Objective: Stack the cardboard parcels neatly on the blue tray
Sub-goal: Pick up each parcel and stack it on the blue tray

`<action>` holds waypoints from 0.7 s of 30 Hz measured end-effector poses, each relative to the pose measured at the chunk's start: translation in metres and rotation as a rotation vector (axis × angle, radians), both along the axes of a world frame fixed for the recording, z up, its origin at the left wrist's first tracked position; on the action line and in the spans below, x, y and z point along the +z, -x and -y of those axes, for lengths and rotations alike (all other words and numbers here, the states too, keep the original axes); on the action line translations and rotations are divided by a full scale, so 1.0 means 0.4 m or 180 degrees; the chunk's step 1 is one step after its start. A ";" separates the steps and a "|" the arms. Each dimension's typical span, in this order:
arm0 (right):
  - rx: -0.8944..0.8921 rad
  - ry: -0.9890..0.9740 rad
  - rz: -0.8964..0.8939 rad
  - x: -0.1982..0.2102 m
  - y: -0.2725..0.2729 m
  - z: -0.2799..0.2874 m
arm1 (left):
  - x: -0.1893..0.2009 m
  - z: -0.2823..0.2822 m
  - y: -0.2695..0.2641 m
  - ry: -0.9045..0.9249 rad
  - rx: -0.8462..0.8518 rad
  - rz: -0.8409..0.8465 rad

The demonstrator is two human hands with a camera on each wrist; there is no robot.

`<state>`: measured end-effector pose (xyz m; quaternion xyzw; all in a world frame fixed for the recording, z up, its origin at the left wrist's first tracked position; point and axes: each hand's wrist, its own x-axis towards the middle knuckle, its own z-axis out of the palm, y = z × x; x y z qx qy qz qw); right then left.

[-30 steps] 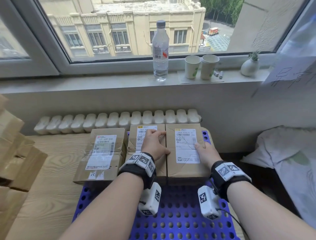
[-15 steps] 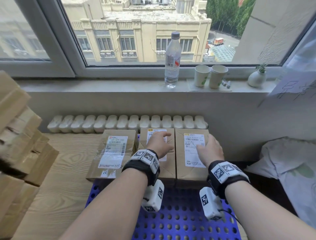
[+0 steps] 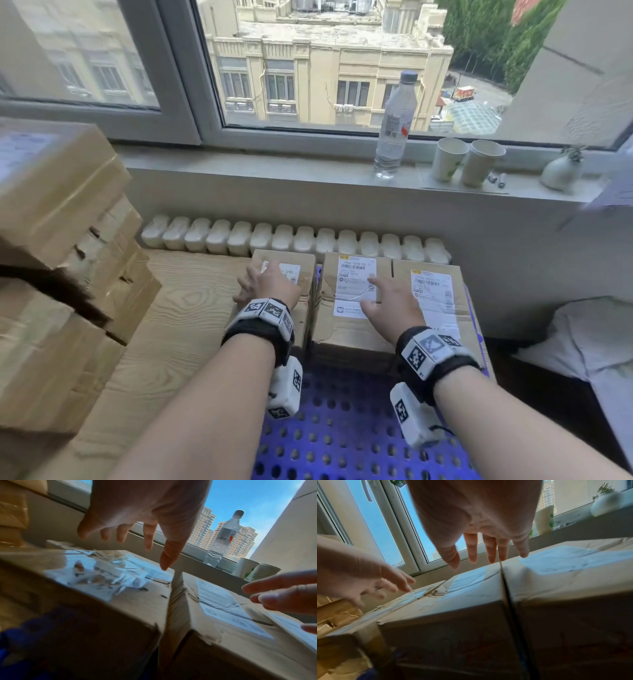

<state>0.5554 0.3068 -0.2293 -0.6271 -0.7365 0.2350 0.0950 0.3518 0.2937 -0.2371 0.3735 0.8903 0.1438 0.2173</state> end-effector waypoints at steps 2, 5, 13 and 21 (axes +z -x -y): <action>0.0025 0.0103 0.0036 -0.003 0.012 0.007 | -0.013 0.007 0.016 0.0199 -0.0054 0.0077; 0.0022 0.0134 0.0125 -0.007 0.020 0.013 | -0.009 0.013 0.021 0.0267 -0.0185 0.0111; -0.0129 0.0225 0.0211 0.020 0.061 0.034 | 0.014 0.033 0.034 0.0163 -0.0409 0.0332; -0.0353 0.0146 0.0172 0.075 0.121 0.115 | 0.069 0.091 0.024 -0.0097 -0.1073 0.0382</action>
